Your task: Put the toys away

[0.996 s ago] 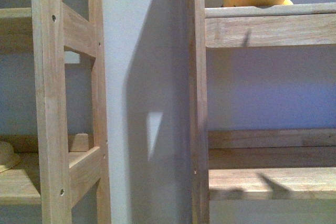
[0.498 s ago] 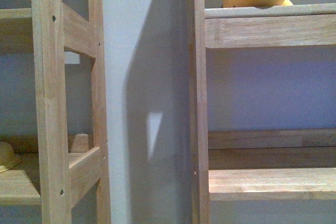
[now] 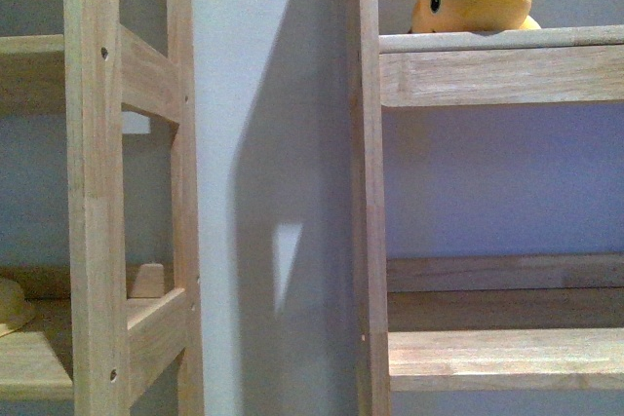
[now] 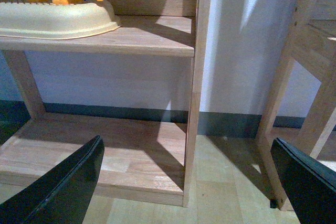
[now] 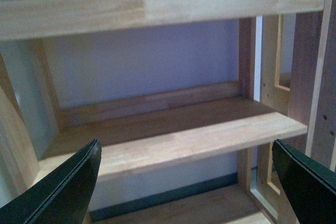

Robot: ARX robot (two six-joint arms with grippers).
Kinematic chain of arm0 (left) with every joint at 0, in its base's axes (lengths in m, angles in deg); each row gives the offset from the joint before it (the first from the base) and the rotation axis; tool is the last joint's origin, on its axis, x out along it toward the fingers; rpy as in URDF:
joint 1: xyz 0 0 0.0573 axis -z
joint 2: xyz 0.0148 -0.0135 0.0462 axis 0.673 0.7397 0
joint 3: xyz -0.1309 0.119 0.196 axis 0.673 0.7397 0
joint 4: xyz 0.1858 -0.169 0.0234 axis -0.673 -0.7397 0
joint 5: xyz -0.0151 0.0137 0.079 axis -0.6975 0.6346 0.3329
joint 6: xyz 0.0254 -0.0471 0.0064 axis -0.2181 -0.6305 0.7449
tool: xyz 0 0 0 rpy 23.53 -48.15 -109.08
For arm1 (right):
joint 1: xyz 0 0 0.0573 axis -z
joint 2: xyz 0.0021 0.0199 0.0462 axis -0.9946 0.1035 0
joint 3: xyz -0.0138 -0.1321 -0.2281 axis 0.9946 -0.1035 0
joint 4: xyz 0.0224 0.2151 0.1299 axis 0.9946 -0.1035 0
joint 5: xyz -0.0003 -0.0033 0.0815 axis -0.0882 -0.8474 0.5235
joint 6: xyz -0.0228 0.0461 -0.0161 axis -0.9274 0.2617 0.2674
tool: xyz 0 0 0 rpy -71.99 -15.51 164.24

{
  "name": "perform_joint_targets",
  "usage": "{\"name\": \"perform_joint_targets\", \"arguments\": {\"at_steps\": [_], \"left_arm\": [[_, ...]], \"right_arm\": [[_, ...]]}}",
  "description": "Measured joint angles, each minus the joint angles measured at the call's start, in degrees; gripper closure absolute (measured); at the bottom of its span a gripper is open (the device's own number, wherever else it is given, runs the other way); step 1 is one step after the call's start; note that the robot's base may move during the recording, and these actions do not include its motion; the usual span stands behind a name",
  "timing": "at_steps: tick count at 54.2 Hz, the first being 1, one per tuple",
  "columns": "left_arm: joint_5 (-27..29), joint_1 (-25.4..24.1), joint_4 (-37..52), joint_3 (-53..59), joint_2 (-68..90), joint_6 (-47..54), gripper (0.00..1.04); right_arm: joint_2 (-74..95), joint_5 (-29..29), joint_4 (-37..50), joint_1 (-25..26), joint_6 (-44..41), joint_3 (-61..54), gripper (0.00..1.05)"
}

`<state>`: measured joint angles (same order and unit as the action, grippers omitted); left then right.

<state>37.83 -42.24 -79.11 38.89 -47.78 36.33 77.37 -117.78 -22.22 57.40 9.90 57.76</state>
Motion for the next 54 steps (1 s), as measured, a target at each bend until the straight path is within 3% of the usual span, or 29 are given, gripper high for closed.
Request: {"name": "perform_joint_targets", "arguments": {"at_steps": [11,25,32,37,47,54], "left_arm": [[0.00,0.00,0.00,0.02,0.00,0.00,0.06],[0.00,0.00,0.00,0.02,0.00,0.00,0.06],[0.00,0.00,0.00,0.02,0.00,0.00,0.06],[-0.02,0.00,0.00,0.02,0.00,0.00,0.06],[0.00,0.00,0.00,0.02,0.00,0.00,0.06],[0.00,0.00,0.00,0.02,0.00,0.00,0.06]], "right_arm": [[-6.54,6.78,-11.85,7.30,8.22,-6.88,0.07],[-6.95,7.72,-12.44,8.24,10.45,-7.08,0.07],[-9.68,31.12,-19.98,16.83,7.13,-6.64,0.25],[-10.93,42.99,-20.24,24.00,6.27,-7.32,0.39],[-12.44,45.90,-20.11,26.27,5.55,-9.44,0.68],[-13.53,45.90,-19.69,26.43,5.38,-10.84,0.98]]}}
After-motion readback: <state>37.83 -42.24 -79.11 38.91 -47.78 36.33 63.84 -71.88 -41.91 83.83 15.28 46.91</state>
